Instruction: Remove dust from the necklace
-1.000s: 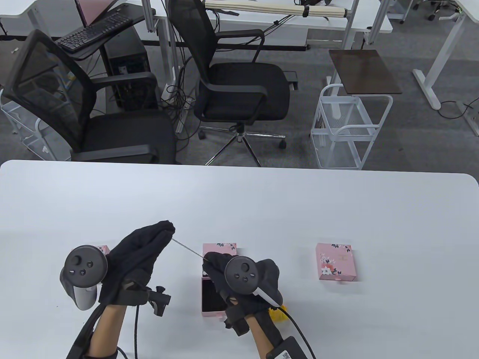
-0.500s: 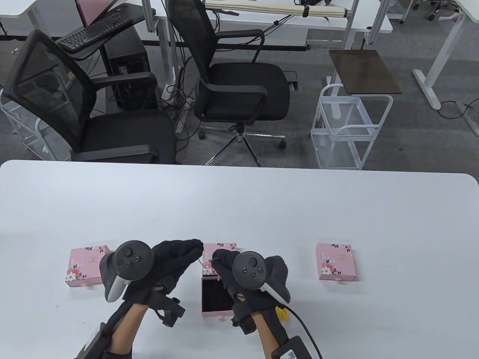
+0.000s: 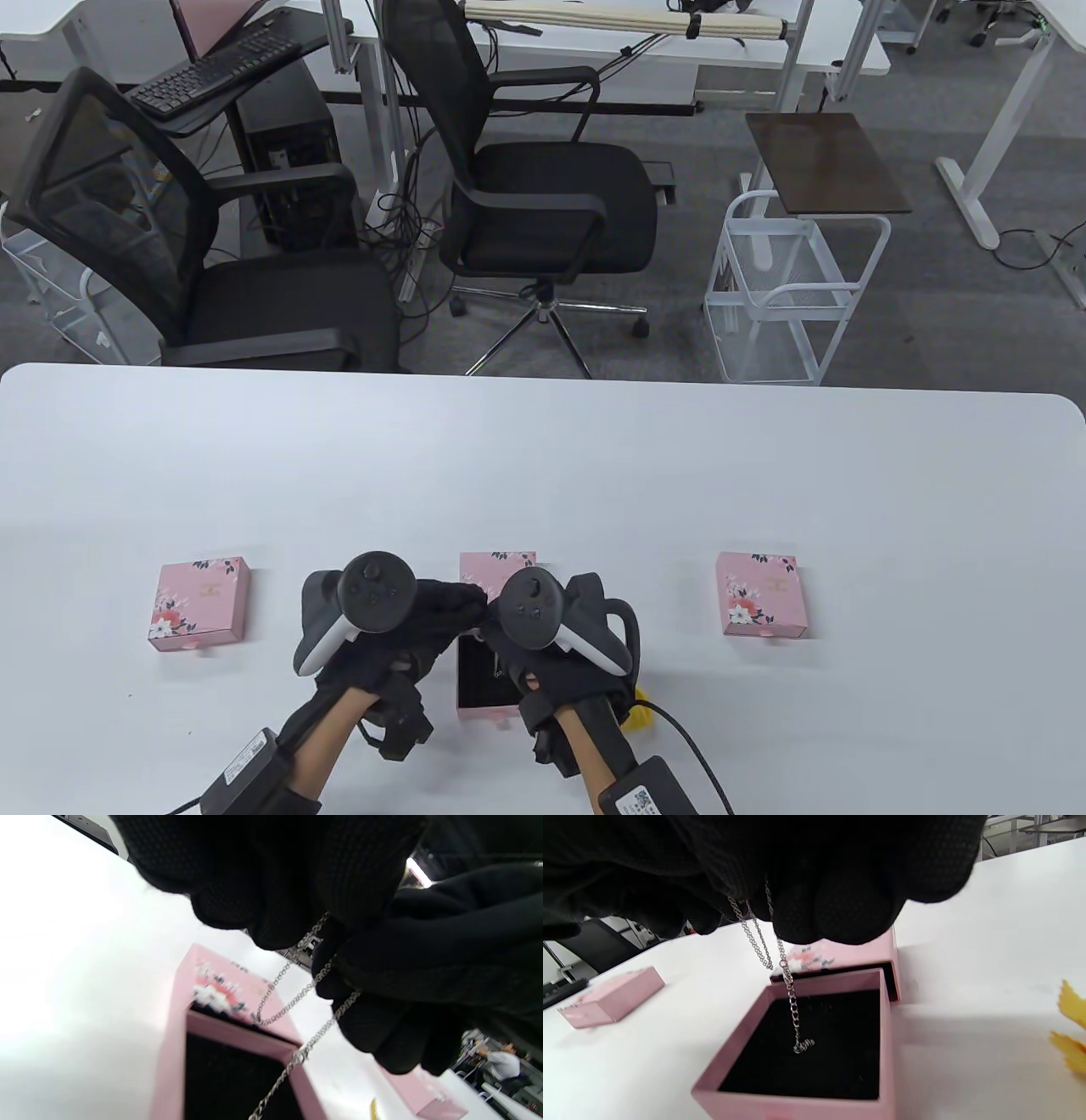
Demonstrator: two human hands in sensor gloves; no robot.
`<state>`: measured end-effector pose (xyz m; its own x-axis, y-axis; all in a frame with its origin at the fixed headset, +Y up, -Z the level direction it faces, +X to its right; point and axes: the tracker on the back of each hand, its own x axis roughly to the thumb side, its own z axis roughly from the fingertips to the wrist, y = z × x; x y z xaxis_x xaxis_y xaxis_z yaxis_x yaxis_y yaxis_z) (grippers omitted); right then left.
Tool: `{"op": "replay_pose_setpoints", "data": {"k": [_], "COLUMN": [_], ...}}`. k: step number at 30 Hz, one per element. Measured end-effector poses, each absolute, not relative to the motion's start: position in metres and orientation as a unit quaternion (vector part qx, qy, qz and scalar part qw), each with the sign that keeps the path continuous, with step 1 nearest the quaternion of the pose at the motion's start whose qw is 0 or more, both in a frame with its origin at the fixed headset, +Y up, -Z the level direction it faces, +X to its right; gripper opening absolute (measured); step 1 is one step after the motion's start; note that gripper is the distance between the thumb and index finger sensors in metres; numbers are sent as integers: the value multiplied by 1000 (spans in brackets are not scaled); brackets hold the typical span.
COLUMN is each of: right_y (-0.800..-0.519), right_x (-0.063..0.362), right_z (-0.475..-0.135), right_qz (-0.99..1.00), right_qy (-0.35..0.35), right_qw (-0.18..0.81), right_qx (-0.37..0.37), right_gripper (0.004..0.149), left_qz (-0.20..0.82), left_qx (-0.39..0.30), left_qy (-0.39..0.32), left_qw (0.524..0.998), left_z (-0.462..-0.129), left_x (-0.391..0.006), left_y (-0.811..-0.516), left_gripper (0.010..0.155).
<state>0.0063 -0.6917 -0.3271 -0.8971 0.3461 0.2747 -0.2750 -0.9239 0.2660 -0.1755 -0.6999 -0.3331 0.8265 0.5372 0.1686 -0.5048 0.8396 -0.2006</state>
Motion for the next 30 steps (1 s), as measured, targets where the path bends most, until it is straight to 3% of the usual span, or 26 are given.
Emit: {"op": "replay_pose_setpoints", "data": {"k": [9,21,30], "right_y": [-707,-697,-677], "right_x": [6,10,9], "right_z": [-332,-329,-306], "right_qz": [969,973,972], "right_qy": [163,159,137], "right_qw": [120,96,105], "right_qx": [144,137,163], "right_gripper": [38,44,45], "left_qz": [204,71,111], "left_qx": [-95,-89,-99], "left_qy": [-122,-168,-180], "left_qw": [967,979,972], "left_z": [-334,-328,-332], "left_x": [-163,-143,-150], "left_y": [-716,-725,-723], "left_gripper": [37,39,47]}}
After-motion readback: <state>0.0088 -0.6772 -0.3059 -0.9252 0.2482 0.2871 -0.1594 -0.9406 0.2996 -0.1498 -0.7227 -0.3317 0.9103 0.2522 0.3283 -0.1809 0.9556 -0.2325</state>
